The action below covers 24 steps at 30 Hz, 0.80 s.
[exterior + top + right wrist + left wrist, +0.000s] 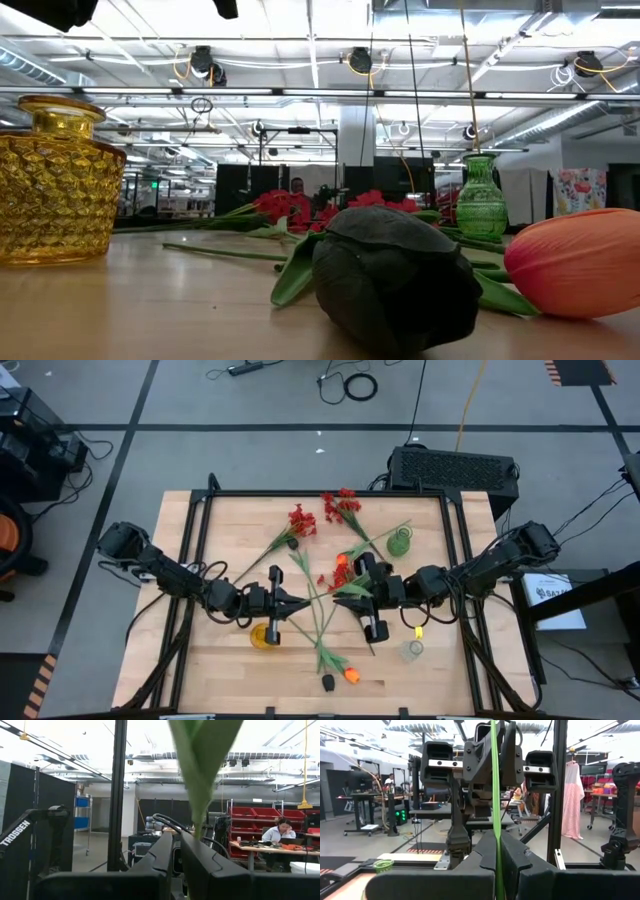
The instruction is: Sort flowers into vase by color
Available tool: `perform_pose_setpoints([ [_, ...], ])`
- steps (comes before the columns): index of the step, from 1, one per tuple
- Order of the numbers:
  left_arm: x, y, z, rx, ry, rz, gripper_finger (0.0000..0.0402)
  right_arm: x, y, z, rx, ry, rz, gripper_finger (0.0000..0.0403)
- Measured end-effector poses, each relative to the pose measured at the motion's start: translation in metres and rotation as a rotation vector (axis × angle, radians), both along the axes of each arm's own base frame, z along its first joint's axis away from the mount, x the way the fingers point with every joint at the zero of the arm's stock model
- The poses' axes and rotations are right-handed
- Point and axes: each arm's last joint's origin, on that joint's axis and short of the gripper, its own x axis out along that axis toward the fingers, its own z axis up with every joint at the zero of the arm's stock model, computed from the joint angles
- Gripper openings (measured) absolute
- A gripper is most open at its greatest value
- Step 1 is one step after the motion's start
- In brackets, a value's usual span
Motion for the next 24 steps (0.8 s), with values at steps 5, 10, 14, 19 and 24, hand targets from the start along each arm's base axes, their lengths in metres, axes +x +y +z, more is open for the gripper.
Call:
perform_pose_setpoints([
  [5,-0.001,-0.001,0.003,-0.006,-0.037,-0.030,0.0002,0.000,0.000,-0.001,-0.005,0.011,-0.007,0.0064],
  [10,-0.001,-0.001,0.003,0.000,-0.037,-0.049,0.0002,0.000,0.000,0.000,-0.008,0.003,-0.013,0.0123],
  [14,0.002,-0.002,-0.002,-0.009,-0.015,-0.053,0.0002,0.000,0.000,0.000,-0.016,-0.006,-0.015,0.0156],
  [19,0.011,-0.004,-0.008,-0.009,-0.003,-0.045,0.0002,-0.001,0.000,0.001,-0.023,-0.016,-0.011,0.0167],
  [24,0.019,-0.005,-0.009,-0.005,-0.010,-0.034,0.0002,-0.001,0.000,0.002,-0.021,-0.024,-0.010,0.0127],
])
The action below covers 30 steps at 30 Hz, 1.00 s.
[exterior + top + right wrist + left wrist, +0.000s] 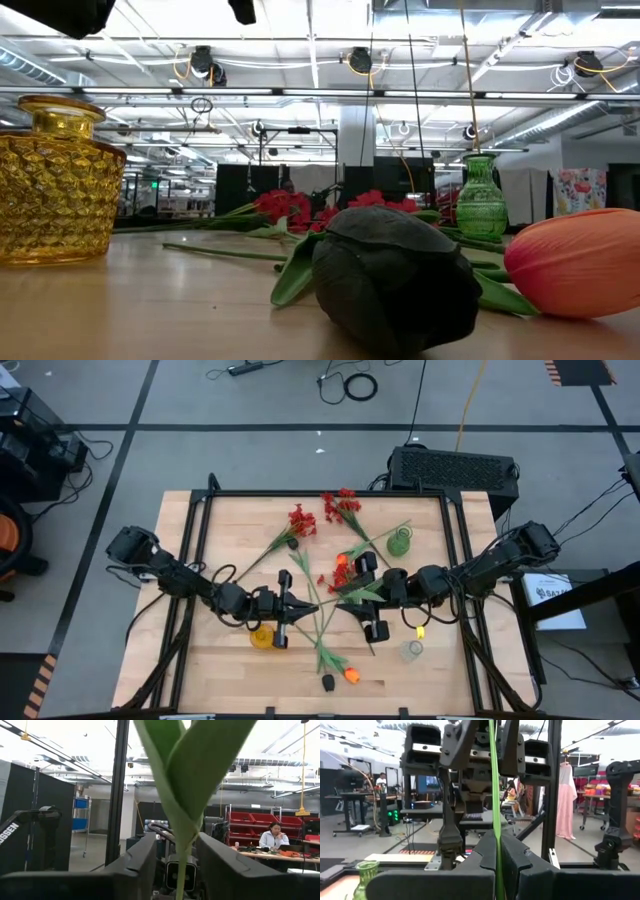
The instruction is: Sort flowers into vase by color
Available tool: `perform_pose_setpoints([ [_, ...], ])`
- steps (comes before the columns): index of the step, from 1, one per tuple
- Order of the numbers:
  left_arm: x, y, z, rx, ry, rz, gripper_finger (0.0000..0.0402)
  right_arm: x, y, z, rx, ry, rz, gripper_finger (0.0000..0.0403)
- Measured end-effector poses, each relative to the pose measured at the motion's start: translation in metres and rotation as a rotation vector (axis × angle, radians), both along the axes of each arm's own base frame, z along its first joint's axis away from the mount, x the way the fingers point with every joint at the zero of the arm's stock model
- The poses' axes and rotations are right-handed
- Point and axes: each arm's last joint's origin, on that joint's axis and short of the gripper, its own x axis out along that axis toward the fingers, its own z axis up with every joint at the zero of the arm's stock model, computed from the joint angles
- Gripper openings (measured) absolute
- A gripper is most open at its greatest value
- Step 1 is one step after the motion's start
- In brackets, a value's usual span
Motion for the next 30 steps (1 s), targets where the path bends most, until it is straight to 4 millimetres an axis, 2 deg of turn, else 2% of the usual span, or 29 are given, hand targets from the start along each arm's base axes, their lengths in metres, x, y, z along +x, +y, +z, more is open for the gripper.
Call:
perform_pose_setpoints([
  [9,-0.003,-0.002,0.005,0.021,-0.048,0.004,0.0004,0.000,0.000,0.000,-0.006,0.004,-0.001,0.0012],
  [16,-0.001,-0.002,0.001,0.028,-0.005,0.035,0.0042,0.000,0.000,-0.001,-0.007,0.013,-0.006,0.0002],
  [20,-0.001,-0.002,-0.002,0.018,0.027,0.034,0.0094,-0.003,-0.001,0.003,0.011,0.020,-0.004,0.0001],
  [25,-0.002,-0.002,-0.003,-0.010,0.090,0.021,0.0196,-0.011,-0.003,0.009,0.024,0.093,-0.040,0.0001],
  [30,-0.016,0.003,0.006,-0.040,0.245,0.007,0.0269,-0.028,-0.003,0.019,0.024,0.151,-0.036,0.0000],
])
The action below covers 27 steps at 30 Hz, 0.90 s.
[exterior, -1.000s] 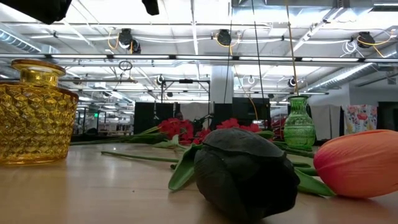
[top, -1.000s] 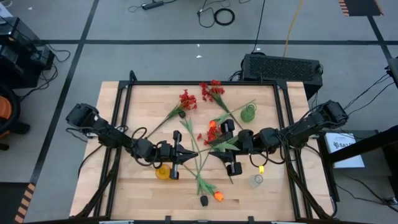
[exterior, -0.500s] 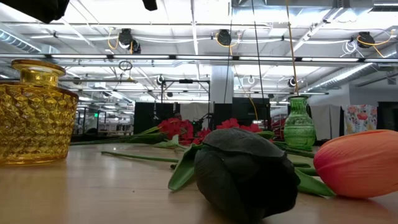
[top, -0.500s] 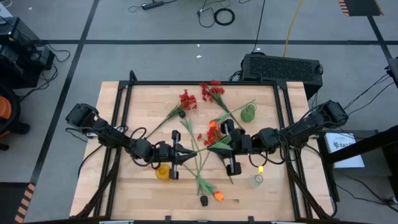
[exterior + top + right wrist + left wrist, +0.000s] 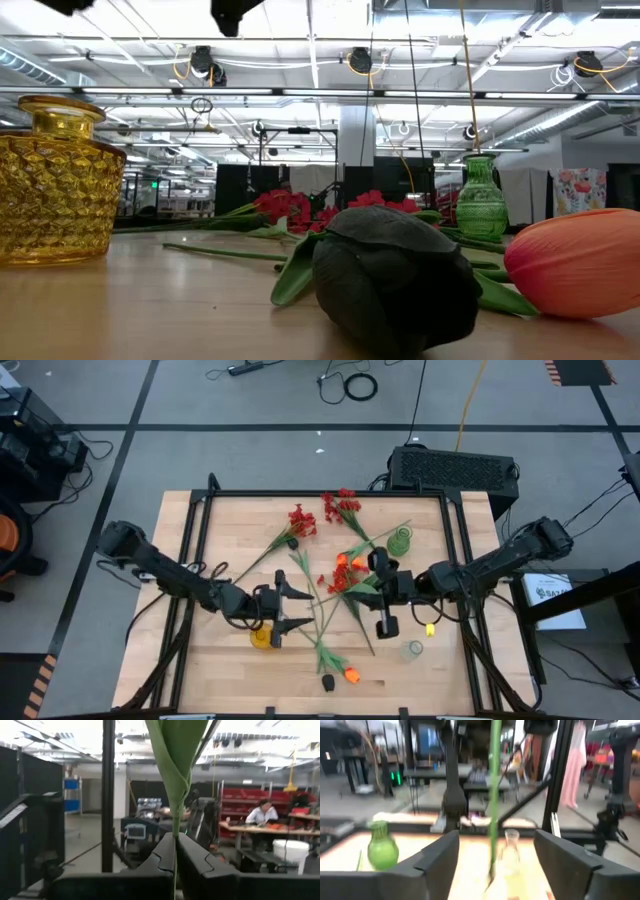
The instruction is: Sort flowers into vase by color
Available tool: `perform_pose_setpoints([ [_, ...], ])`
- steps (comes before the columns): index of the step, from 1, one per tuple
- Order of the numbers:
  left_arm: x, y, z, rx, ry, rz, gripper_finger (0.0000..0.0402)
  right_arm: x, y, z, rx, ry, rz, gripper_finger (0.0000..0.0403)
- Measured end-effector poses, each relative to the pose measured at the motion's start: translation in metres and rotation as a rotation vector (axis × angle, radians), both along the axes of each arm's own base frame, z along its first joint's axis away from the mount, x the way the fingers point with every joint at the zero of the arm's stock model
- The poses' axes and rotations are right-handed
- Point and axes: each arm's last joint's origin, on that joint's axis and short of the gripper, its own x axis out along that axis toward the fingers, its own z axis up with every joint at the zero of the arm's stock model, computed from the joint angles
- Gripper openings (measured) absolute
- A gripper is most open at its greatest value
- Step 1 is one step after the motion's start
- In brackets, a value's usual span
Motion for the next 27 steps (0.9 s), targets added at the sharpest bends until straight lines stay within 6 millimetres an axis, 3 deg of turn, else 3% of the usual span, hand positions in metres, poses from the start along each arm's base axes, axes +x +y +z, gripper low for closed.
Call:
perform_pose_setpoints([
  [5,-0.022,0.006,0.014,-0.057,0.113,0.014,0.0284,-0.011,-0.002,0.002,0.017,0.093,0.021,0.0000],
  [10,-0.034,0.012,0.031,-0.109,0.041,0.166,0.0285,0.000,-0.008,-0.005,0.091,0.281,-0.016,0.0000],
  [19,-0.030,0.010,0.030,-0.100,0.017,0.168,0.0285,0.054,0.005,-0.009,0.104,0.626,-0.068,0.0000],
  [27,-0.024,0.002,0.035,-0.083,0.053,0.019,0.0285,0.101,0.022,-0.014,0.041,0.797,-0.094,0.0000],
])
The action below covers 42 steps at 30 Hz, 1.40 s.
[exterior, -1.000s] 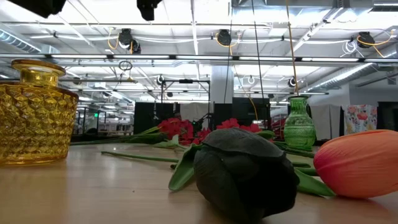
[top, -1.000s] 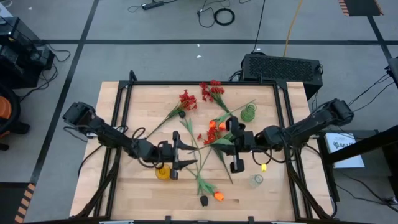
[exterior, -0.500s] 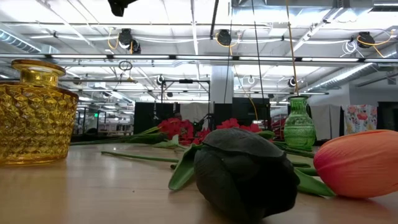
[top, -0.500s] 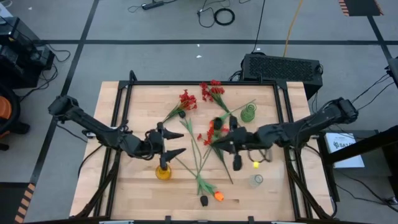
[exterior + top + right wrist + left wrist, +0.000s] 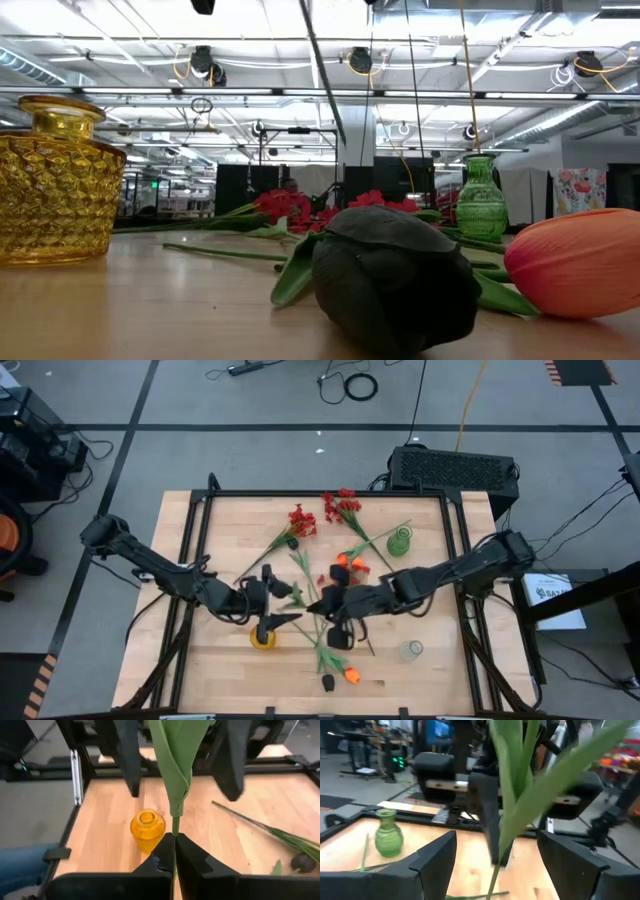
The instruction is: Sort flowers into vase by color
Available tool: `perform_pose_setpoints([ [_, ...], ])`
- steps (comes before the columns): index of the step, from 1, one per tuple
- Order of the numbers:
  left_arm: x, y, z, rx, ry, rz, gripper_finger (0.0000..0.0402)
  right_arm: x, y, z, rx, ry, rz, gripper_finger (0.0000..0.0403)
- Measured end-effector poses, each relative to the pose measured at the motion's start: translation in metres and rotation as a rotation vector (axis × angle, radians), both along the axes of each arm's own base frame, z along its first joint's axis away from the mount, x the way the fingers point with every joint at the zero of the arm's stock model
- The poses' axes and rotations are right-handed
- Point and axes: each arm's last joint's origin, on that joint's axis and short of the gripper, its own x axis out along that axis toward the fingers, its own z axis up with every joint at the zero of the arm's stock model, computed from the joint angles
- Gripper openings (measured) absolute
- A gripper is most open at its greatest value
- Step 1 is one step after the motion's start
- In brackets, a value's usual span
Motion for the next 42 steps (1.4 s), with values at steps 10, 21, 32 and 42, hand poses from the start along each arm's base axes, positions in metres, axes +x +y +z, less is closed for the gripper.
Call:
perform_pose_setpoints([
  [10,0.000,-0.004,-0.002,0.032,0.100,-0.017,0.0285,0.015,0.006,0.000,-0.011,0.014,0.003,0.0000],
  [21,0.002,-0.005,-0.004,0.070,0.109,-0.018,0.0220,0.015,0.006,0.000,-0.011,0.012,0.002,0.0000],
  [32,0.002,-0.005,-0.002,0.143,0.085,-0.024,0.0052,0.015,0.006,0.000,-0.016,0.015,-0.005,0.0000],
  [42,-0.003,-0.005,0.004,0.136,0.066,-0.092,0.0017,0.008,0.010,0.002,-0.054,0.025,-0.050,0.0088],
])
